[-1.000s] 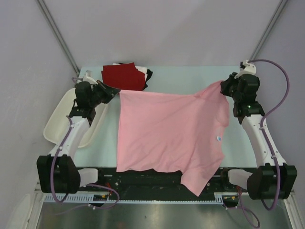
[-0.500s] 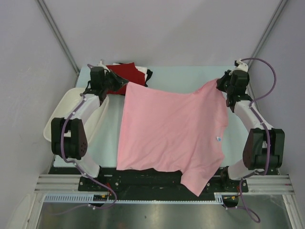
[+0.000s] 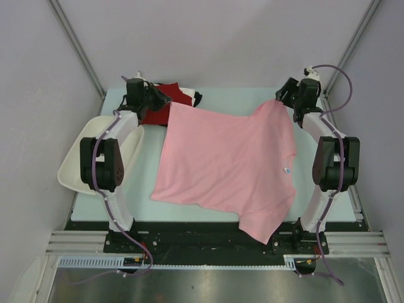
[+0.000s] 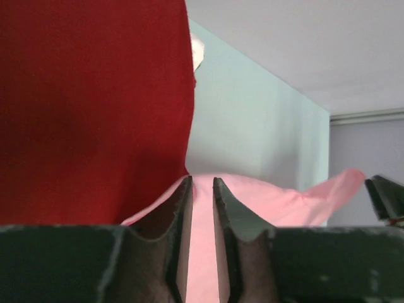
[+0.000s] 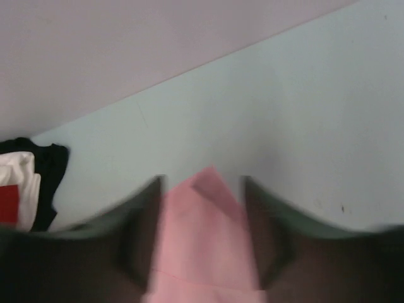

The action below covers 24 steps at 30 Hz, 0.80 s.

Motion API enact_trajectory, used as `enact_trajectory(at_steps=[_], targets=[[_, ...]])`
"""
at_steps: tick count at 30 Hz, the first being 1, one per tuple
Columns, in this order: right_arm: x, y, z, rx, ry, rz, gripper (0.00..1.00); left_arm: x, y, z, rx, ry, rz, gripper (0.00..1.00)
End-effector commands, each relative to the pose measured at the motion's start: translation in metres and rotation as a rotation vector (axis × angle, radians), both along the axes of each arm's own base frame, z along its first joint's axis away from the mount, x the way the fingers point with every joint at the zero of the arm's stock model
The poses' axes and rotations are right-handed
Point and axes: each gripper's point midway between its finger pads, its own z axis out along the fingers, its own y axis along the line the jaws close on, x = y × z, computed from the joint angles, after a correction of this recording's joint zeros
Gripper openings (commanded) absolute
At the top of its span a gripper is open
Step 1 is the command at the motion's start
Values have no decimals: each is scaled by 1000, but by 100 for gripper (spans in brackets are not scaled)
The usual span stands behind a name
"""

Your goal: Fold and stack the t-shirts

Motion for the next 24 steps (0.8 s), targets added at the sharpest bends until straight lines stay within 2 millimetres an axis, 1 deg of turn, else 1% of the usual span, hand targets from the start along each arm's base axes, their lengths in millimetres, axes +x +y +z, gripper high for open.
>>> enact_trajectory(at_steps=[1, 2, 3, 4, 5, 6, 7, 8, 9, 10, 11, 12, 13, 14, 15, 16, 17, 18, 19, 20, 21, 22, 23, 24], targets=[[39, 10, 23, 89, -86, 19, 96, 16, 12, 18, 15, -52, 38, 47], [42, 8, 28, 95, -104, 0, 100, 16, 19, 26, 12, -68, 60, 66], [42, 6, 30, 96, -119, -9, 100, 13, 23, 25, 8, -70, 80, 72], [42, 5, 51, 92, -179, -16, 100, 10, 30, 29, 17, -75, 112, 77], [41, 3, 58, 77, -196, -20, 100, 8, 35, 51, 19, -133, 132, 87], [38, 1, 65, 66, -201, -25, 100, 2, 39, 53, 36, -134, 150, 87], [33, -1, 73, 52, -208, -31, 100, -2, 43, 60, 46, -146, 167, 88], [23, -5, 94, 20, -240, -45, 100, -6, 51, 66, 62, -157, 207, 88], [13, -7, 99, 3, -224, -51, 100, -19, 54, 84, 67, -182, 218, 88], [4, -9, 97, -12, -205, -61, 100, -26, 57, 88, 75, -179, 229, 88], [-11, -7, 123, -24, -237, -61, 100, -34, 59, 96, 80, -183, 234, 89], [-24, -11, 115, -65, -176, -81, 100, -49, 58, 111, 73, -207, 230, 88], [-35, -11, 113, -86, -151, -89, 100, -59, 58, 118, 74, -214, 221, 89], [-54, -19, 132, -110, -161, -127, 99, -71, 56, 117, 76, -192, 206, 89], [-68, -1, 126, -143, -117, -88, 100, -82, 53, 110, 78, -172, 189, 89], [-80, 5, 130, -156, -113, -77, 100, -99, 52, 127, 76, -205, 176, 89], [-93, 0, 124, -177, -82, -119, 100, -113, 53, 116, 90, -151, 168, 89], [-115, 10, 134, -180, -81, -106, 100, -126, 52, 106, 107, -128, 156, 89], [-126, 15, 133, -176, -69, -94, 100, -142, 51, 115, 112, -158, 141, 89], [-137, 22, 125, -180, -36, -75, 100, -157, 51, 105, 128, -120, 132, 89], [-158, 35, 125, -180, -17, -31, 100, -170, 48, 89, 140, -93, 107, 89], [-168, 45, 121, -182, 6, 7, 100, -180, 42, 83, 161, -87, 77, 89], [-182, 52, 112, -187, 43, 32, 100, -197, 42, 79, 190, -65, 66, 89], [-197, 58, 98, -194, 99, 66, 100, -207, 40, 63, 209, -32, 50, 89]])
